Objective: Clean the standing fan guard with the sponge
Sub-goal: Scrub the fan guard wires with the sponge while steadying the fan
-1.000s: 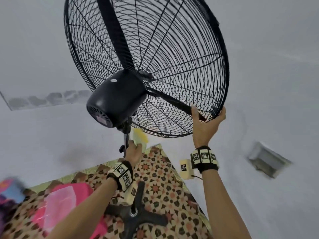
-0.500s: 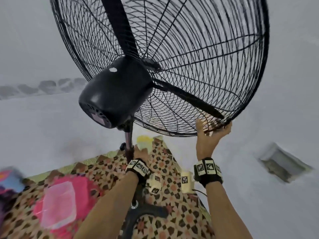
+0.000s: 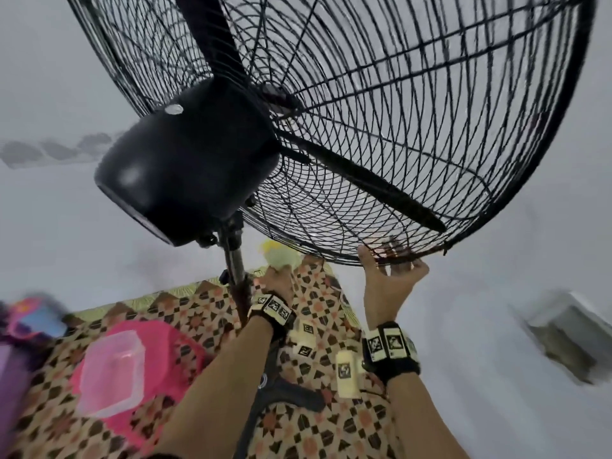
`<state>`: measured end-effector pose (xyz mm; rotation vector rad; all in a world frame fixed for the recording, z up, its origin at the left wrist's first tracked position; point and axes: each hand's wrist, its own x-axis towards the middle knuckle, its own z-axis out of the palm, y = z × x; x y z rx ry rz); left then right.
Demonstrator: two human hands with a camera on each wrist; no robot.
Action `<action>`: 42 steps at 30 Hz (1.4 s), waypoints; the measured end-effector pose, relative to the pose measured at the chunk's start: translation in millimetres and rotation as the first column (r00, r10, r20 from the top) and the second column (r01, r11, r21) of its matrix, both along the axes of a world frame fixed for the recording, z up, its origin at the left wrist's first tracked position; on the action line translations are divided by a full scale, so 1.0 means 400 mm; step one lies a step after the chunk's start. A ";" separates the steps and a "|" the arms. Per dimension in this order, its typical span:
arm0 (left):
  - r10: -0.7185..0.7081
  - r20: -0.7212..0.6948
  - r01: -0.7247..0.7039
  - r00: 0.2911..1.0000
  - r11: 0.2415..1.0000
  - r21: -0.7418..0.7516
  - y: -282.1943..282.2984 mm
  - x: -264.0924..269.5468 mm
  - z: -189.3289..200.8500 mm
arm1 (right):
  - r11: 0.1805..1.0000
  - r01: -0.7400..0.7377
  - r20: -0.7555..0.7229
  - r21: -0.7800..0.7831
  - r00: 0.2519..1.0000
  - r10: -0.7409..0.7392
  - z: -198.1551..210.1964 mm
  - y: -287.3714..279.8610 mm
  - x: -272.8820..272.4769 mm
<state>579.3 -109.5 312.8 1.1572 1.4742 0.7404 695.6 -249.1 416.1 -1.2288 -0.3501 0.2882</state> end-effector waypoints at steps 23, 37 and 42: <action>0.009 0.340 0.004 0.940 0.999 -0.039 -0.042 -0.019 -0.048 | 0.995 -0.073 0.087 -0.070 0.993 0.079 0.021 -0.033 -0.024; -0.136 0.186 0.115 0.973 0.986 0.118 0.049 -0.087 -0.084 | 0.996 -0.049 0.130 -0.075 0.990 0.058 0.024 -0.048 -0.045; -0.412 -0.060 0.409 0.909 0.853 0.325 -0.084 -0.057 -0.043 | 0.997 -0.040 0.126 -0.068 0.991 0.048 0.031 -0.046 -0.050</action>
